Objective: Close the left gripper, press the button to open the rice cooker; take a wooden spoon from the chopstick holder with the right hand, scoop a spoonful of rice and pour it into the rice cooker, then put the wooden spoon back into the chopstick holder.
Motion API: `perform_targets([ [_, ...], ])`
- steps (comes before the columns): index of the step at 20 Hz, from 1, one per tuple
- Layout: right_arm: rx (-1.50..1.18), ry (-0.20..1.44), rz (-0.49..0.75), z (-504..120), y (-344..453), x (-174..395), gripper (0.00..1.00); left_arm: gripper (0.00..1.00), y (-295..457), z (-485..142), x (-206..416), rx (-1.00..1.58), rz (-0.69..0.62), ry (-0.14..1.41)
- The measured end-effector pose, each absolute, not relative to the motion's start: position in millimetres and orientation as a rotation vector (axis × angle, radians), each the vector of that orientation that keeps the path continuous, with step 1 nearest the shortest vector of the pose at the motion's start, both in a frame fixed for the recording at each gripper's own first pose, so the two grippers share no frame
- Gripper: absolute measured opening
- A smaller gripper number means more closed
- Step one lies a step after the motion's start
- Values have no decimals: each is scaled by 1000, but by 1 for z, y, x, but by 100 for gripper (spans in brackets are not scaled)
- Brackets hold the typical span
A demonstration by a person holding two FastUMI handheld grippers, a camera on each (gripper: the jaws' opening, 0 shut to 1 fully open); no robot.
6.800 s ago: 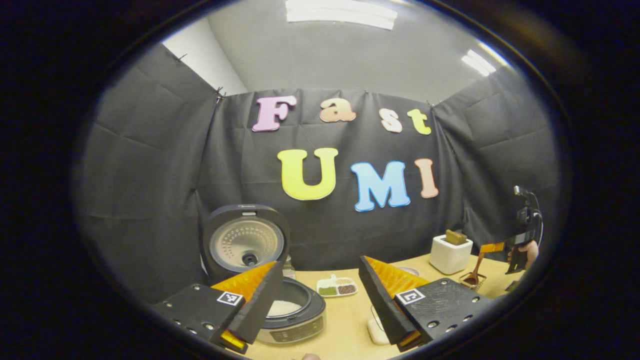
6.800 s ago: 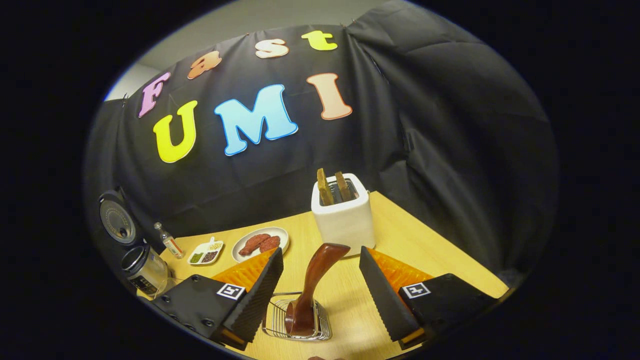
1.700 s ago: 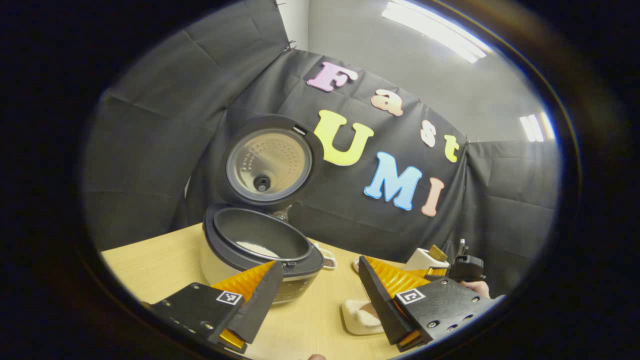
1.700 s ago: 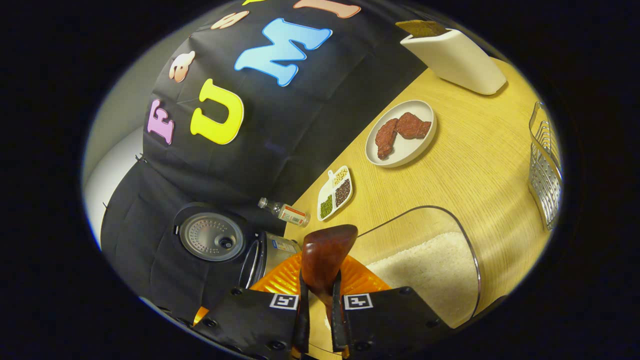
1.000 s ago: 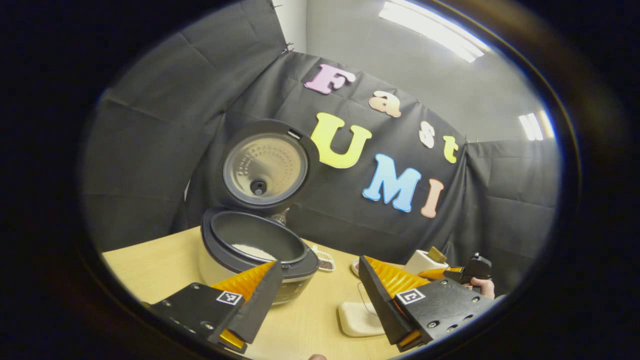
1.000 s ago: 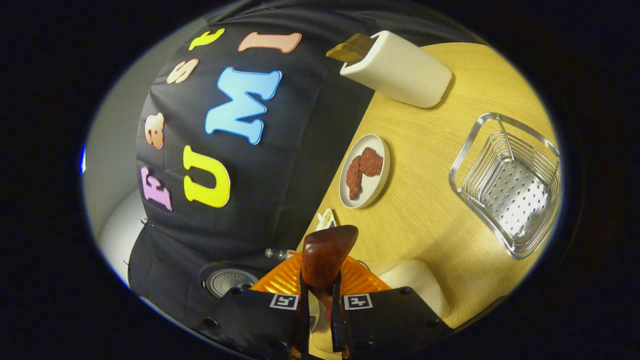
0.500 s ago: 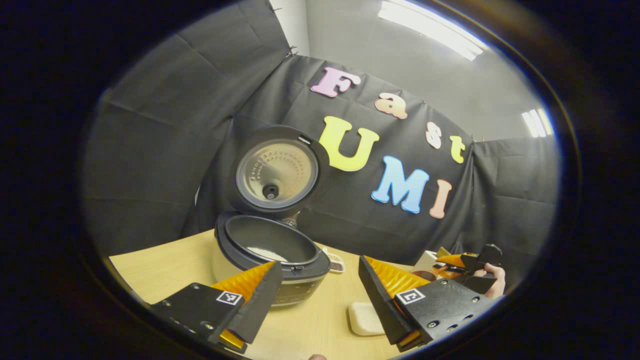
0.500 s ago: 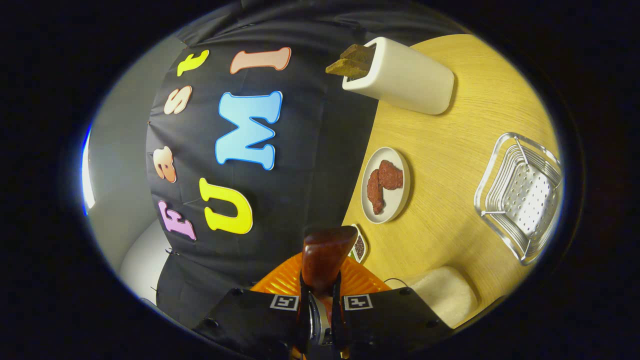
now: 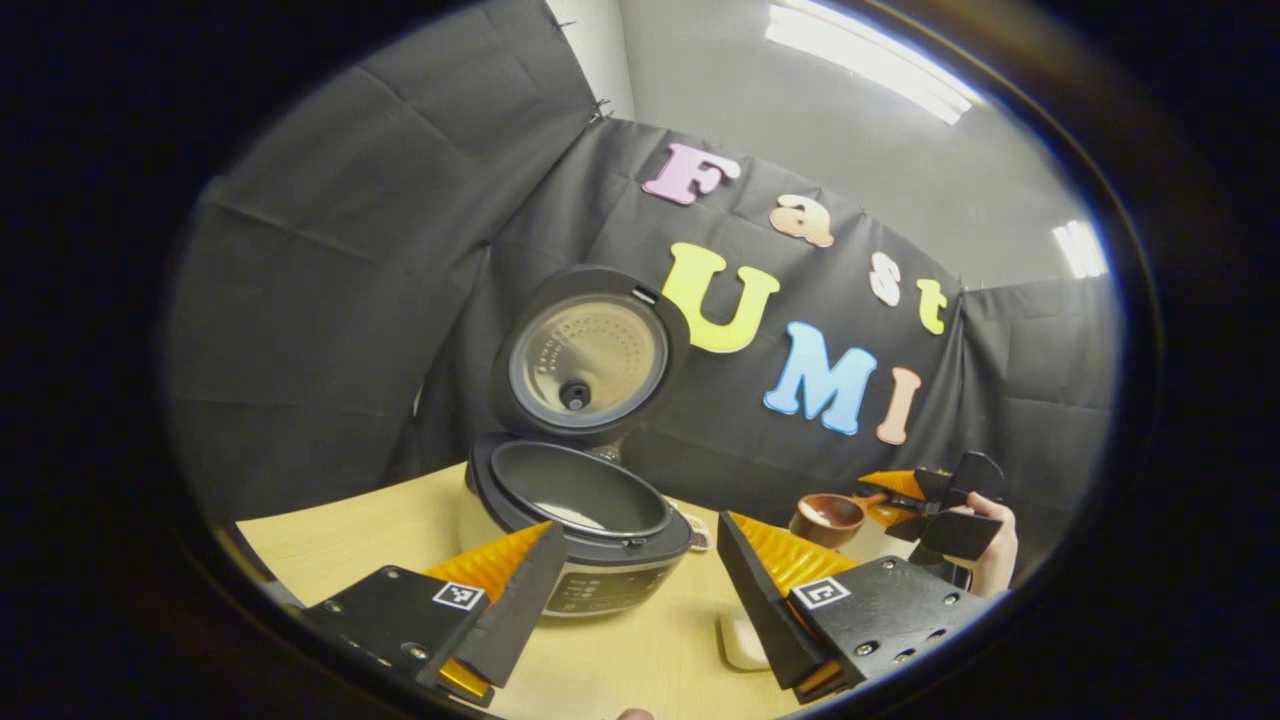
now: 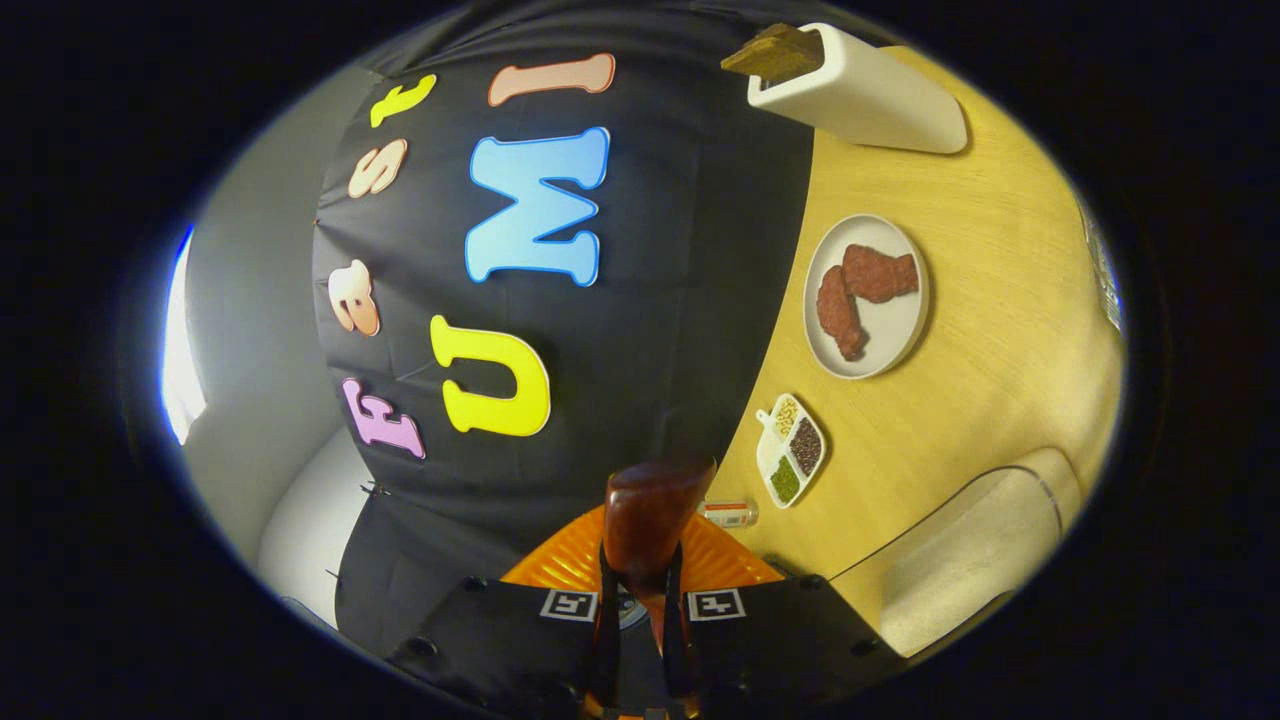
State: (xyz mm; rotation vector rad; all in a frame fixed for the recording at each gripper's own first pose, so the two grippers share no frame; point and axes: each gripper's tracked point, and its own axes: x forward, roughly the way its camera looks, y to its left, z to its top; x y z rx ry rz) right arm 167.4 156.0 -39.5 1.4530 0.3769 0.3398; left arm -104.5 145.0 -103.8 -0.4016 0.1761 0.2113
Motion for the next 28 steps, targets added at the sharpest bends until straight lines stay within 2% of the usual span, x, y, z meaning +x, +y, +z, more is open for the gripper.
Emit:
perform_targets([
  [6,1437,436,386,-29,241,187,16,95,168,-112,-110,-406,243,176],
  [7,1438,450,397,-28,256,190,18,95,172,-112,-112,-403,250,173],
  [12,1371,512,445,-32,330,200,18,95,196,-114,-117,-397,285,162],
  [22,1055,413,435,-34,387,220,18,95,217,-118,-119,-369,308,153],
  [28,753,323,502,-21,409,224,18,94,221,-123,-123,-363,311,158],
])
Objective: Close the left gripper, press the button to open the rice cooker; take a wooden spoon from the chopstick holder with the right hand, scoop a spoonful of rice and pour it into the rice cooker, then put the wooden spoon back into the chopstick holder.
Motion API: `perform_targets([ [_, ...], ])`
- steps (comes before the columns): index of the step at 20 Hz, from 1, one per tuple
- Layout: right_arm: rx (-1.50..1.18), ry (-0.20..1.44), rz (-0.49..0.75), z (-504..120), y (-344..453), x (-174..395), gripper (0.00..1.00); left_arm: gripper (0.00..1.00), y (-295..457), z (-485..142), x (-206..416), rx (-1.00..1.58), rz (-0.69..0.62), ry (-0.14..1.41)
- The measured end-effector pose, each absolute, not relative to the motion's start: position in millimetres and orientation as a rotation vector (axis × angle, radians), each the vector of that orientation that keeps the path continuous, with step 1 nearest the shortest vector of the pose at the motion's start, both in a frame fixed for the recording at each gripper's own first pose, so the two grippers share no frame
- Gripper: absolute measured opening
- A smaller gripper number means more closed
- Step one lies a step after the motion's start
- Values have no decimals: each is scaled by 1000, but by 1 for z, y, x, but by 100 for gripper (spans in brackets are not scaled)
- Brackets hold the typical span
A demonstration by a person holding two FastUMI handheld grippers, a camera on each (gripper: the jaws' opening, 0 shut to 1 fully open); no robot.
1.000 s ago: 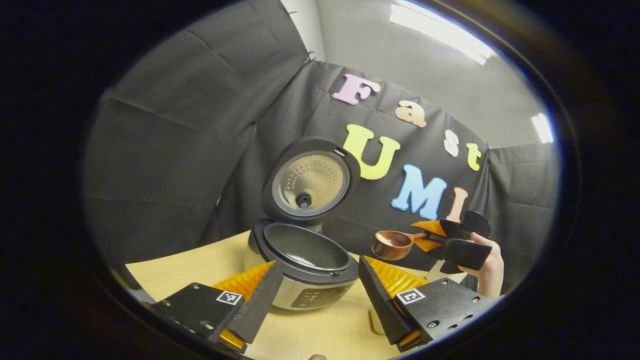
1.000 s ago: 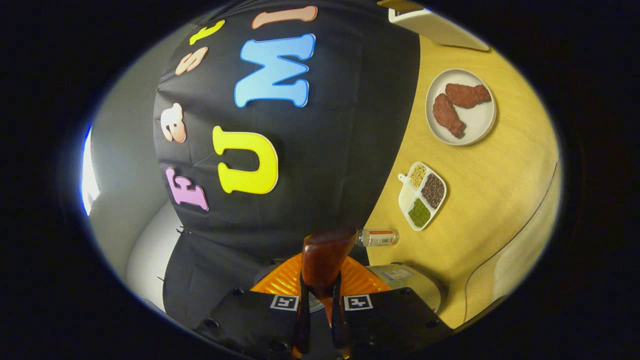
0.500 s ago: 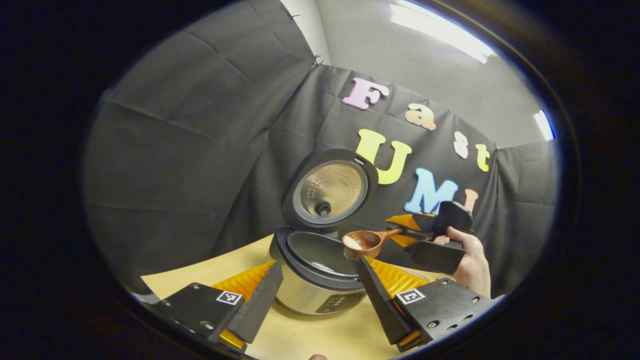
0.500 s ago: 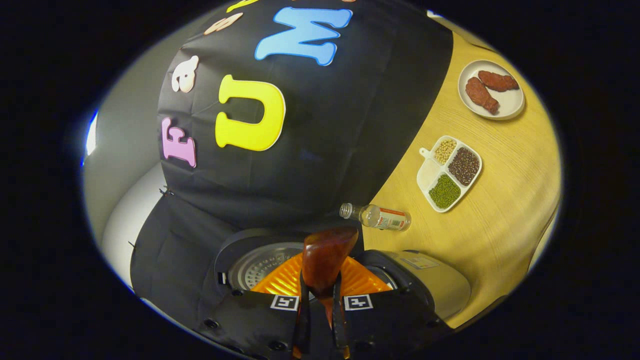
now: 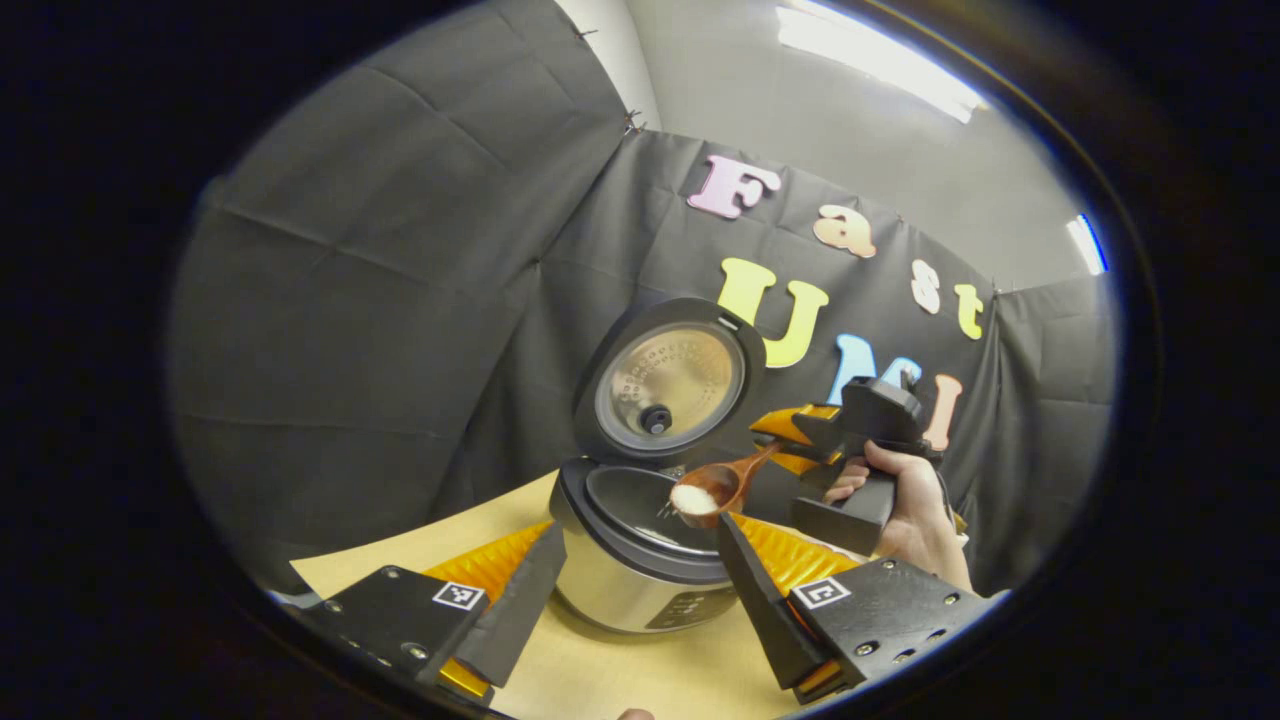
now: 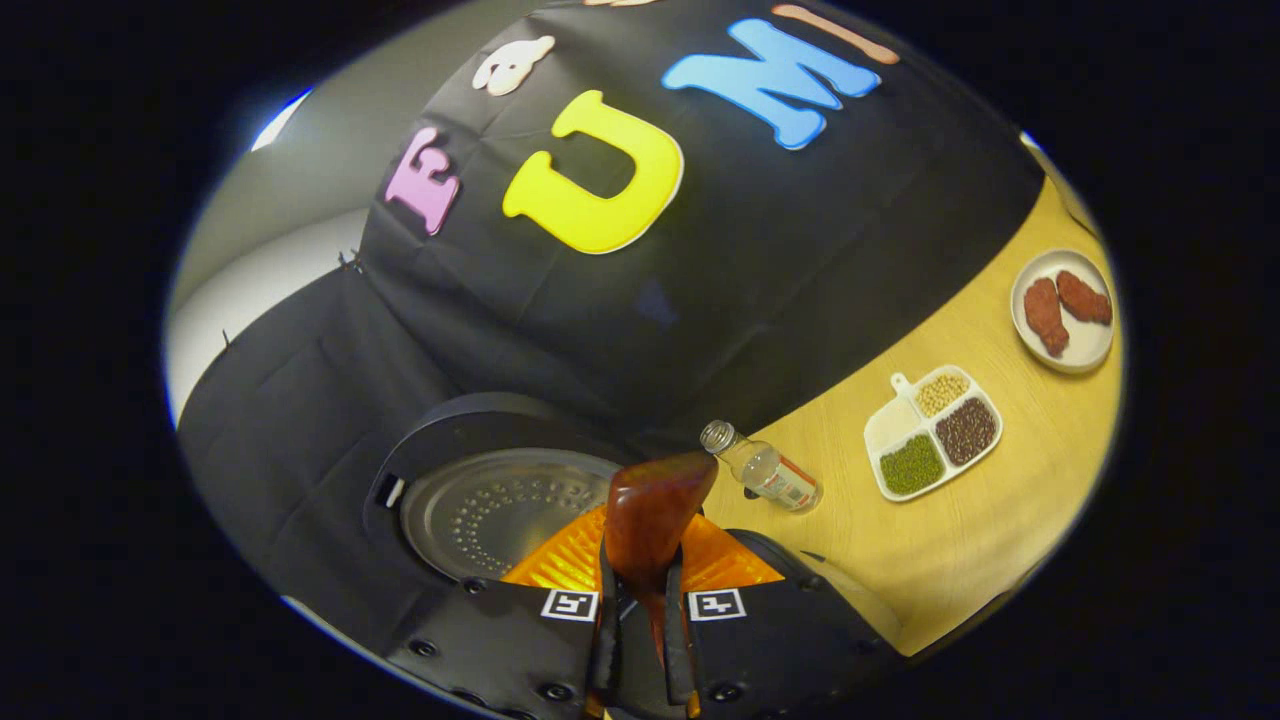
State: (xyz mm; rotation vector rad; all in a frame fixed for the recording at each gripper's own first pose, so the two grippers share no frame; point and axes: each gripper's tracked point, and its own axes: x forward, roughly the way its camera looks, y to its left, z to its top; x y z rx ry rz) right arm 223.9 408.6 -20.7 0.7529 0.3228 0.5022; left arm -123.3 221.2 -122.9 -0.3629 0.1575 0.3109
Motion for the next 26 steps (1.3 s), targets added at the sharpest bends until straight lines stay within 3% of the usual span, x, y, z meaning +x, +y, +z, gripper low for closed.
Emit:
perform_targets([
  [9,428,104,605,5,430,214,19,94,223,-126,-122,-369,328,160],
  [18,319,-45,683,26,435,204,19,95,223,-120,-126,-351,325,140],
  [26,31,-253,863,33,467,156,17,95,223,-116,-125,-351,320,113],
])
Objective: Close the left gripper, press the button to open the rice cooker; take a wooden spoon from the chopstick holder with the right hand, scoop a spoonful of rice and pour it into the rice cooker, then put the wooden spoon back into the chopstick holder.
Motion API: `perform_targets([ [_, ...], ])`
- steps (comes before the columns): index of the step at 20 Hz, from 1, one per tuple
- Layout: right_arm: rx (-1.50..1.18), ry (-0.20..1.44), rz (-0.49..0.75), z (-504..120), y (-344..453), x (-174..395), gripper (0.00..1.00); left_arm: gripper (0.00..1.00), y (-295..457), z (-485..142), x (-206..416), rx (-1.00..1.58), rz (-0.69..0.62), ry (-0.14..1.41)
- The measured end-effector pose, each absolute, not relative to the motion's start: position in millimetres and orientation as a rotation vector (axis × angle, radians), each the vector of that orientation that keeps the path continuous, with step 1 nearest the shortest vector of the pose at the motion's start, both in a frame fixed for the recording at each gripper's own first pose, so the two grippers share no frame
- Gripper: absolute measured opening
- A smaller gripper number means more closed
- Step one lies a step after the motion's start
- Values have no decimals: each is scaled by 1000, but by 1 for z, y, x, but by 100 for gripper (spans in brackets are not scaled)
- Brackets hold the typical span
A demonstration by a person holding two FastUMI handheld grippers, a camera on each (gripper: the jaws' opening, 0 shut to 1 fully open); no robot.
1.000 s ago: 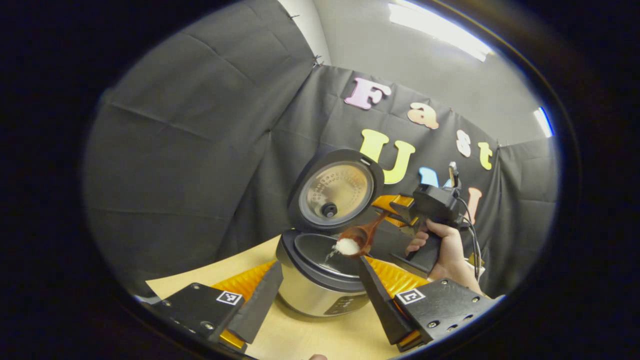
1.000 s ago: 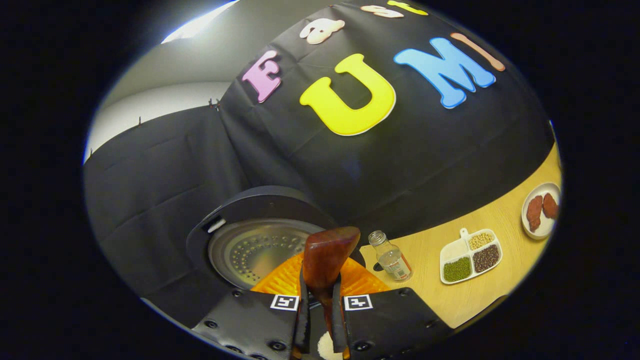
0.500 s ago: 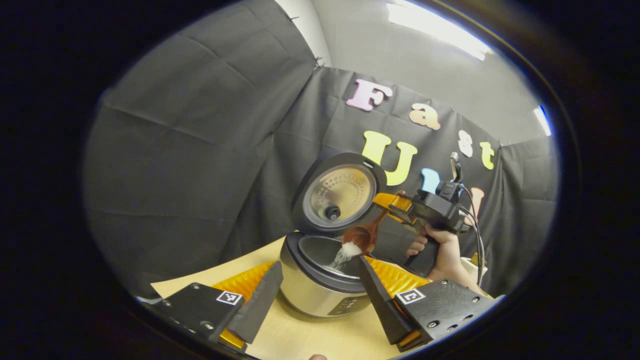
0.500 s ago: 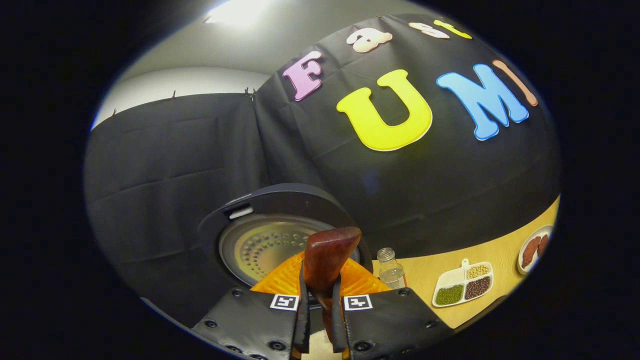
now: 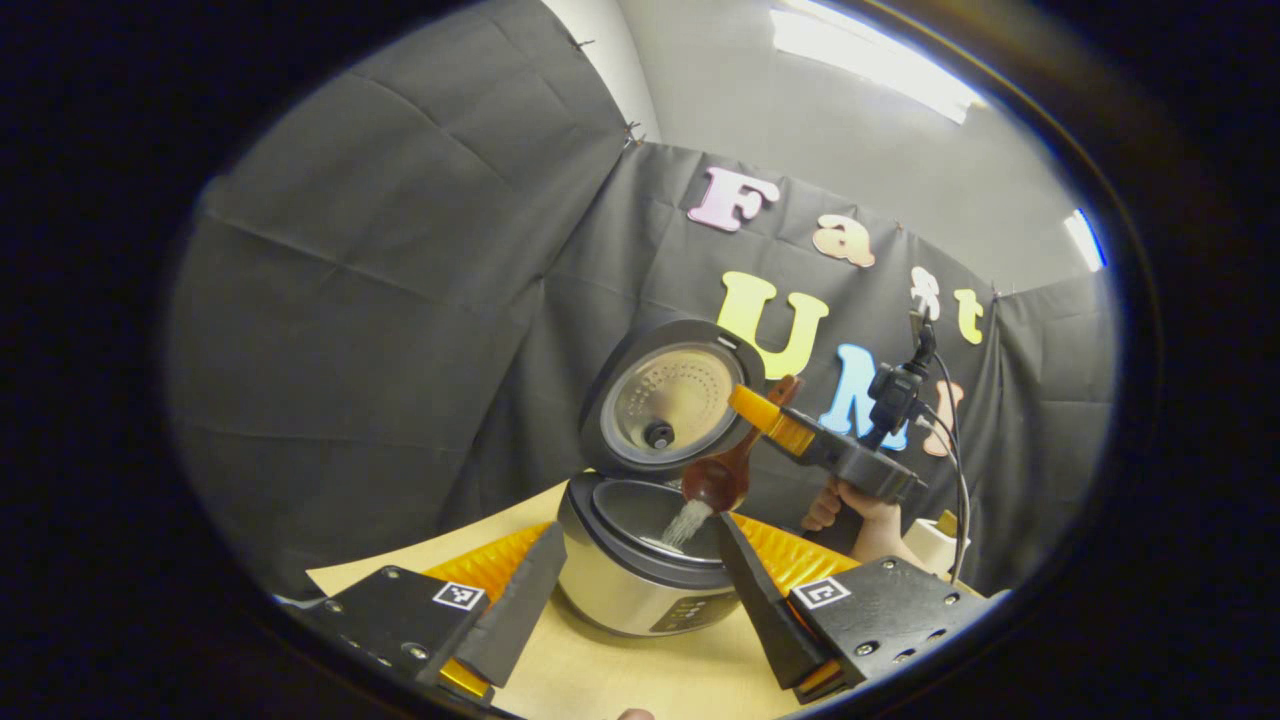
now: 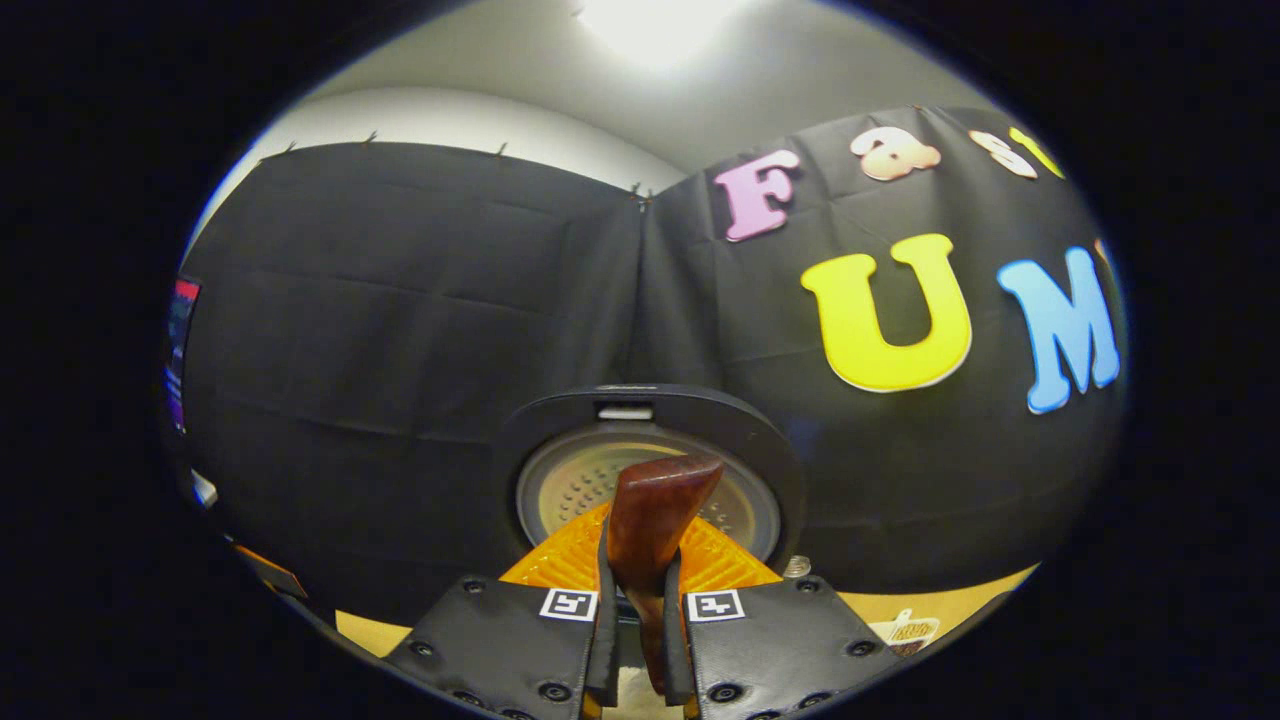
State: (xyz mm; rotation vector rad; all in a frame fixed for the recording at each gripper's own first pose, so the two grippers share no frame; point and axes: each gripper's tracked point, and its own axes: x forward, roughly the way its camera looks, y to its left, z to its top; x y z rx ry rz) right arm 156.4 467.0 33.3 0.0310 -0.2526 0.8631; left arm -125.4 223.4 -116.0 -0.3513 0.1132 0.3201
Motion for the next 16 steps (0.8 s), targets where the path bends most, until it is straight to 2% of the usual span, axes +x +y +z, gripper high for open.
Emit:
perform_targets([
  [8,-158,-281,914,15,483,129,19,95,223,-115,-127,-343,315,103],
  [16,-9,-336,870,70,432,104,19,95,218,-116,-129,-331,309,96],
])
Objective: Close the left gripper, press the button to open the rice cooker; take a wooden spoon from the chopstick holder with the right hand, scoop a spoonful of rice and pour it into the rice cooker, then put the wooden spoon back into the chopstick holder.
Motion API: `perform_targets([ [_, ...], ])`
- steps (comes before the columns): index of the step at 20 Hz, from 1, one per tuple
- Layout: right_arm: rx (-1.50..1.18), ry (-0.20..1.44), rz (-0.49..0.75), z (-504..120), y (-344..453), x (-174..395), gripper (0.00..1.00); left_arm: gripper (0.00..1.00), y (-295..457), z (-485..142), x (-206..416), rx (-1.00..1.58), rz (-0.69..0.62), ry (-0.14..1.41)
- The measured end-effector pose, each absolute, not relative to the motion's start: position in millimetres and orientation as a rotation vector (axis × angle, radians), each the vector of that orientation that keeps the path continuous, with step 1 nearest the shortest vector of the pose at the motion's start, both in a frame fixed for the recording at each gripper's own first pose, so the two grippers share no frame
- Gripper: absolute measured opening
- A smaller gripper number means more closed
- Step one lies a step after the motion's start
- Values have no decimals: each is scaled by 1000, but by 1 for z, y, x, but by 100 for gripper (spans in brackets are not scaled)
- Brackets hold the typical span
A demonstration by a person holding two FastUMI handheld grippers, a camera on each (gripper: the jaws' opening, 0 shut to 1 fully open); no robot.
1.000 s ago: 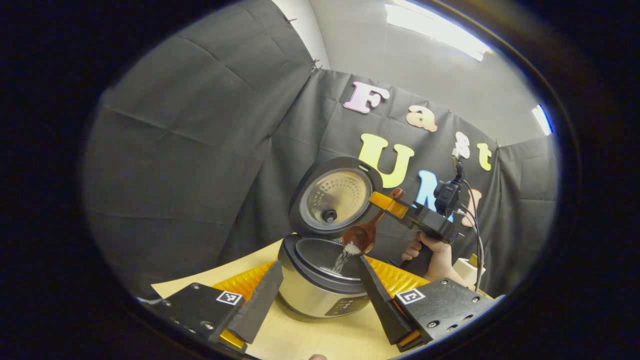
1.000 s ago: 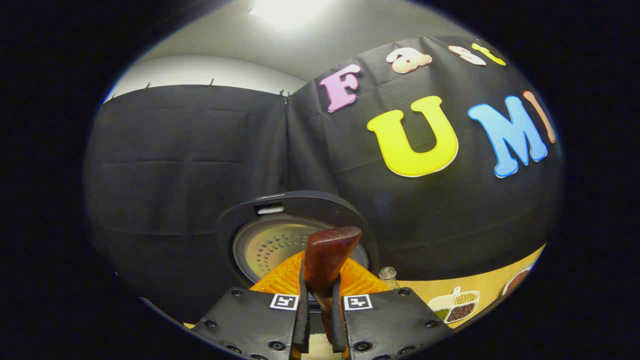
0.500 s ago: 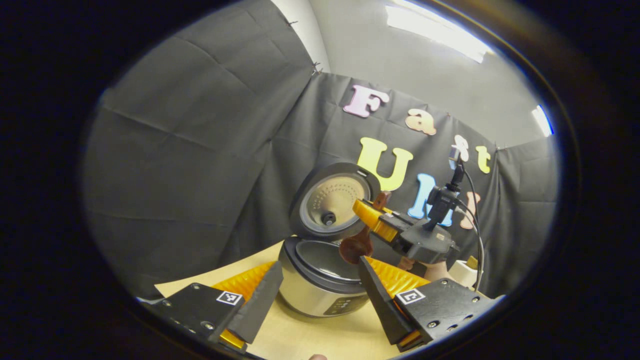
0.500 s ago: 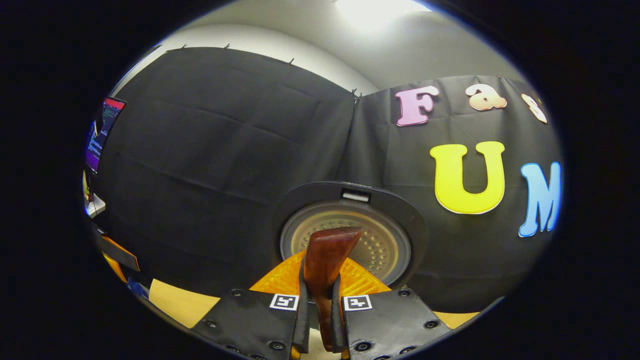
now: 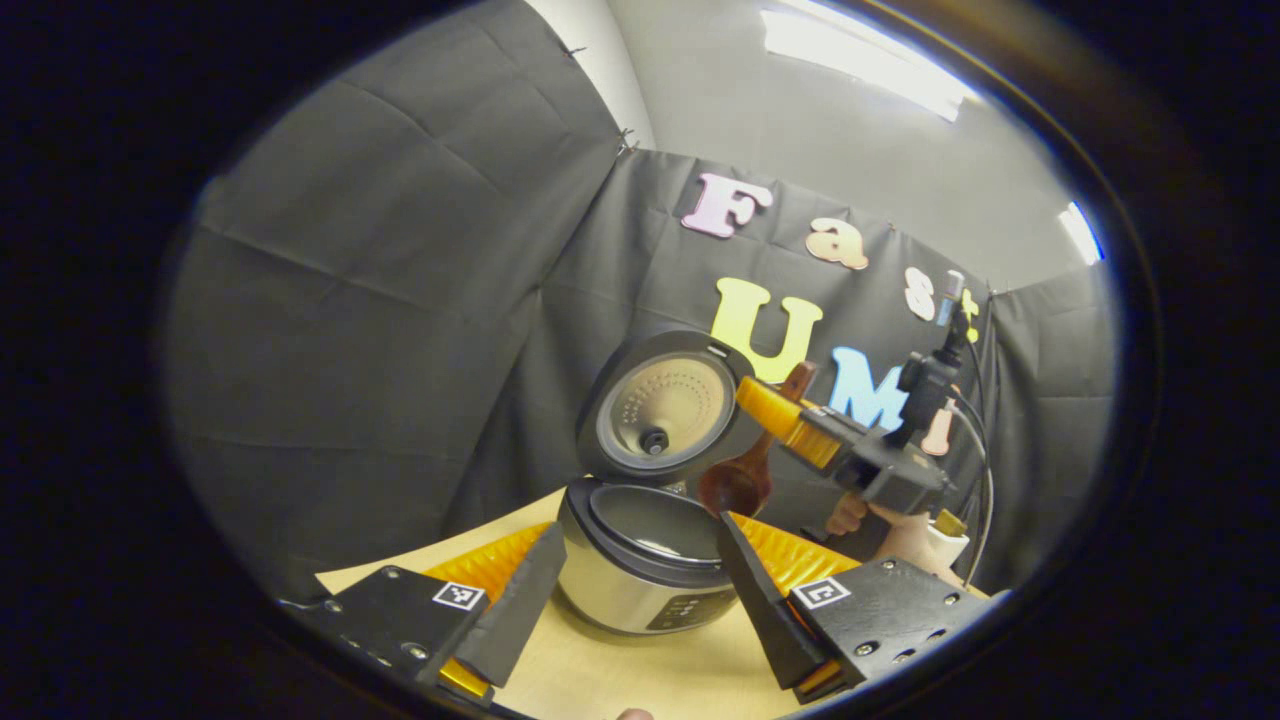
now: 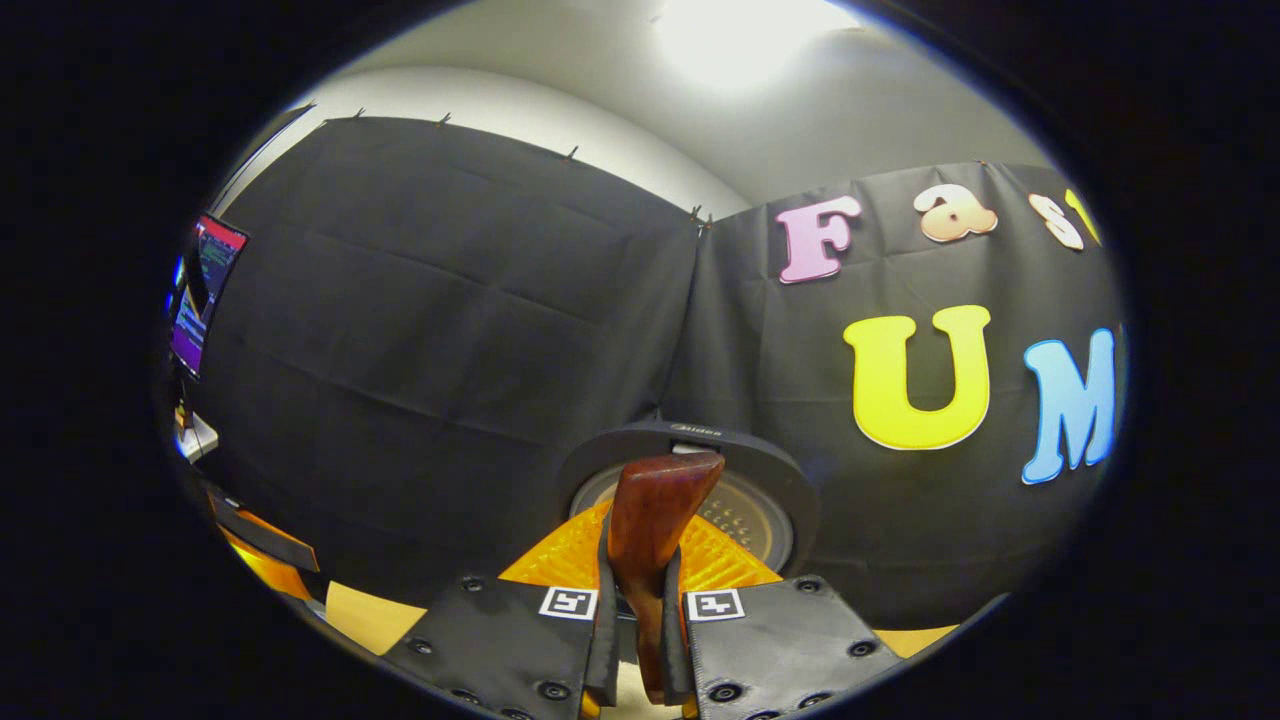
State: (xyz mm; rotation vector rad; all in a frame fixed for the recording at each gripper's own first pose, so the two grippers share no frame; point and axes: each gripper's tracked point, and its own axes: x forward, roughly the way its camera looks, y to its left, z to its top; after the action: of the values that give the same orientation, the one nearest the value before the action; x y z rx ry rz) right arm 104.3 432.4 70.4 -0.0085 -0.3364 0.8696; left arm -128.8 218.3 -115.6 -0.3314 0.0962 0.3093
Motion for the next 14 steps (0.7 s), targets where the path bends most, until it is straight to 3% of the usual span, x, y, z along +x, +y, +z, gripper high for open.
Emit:
perform_targets([
  [6,109,-379,762,119,354,82,17,94,185,-112,-124,-307,261,93],
  [14,246,-357,562,137,221,60,18,95,137,-109,-103,-289,192,94],
])
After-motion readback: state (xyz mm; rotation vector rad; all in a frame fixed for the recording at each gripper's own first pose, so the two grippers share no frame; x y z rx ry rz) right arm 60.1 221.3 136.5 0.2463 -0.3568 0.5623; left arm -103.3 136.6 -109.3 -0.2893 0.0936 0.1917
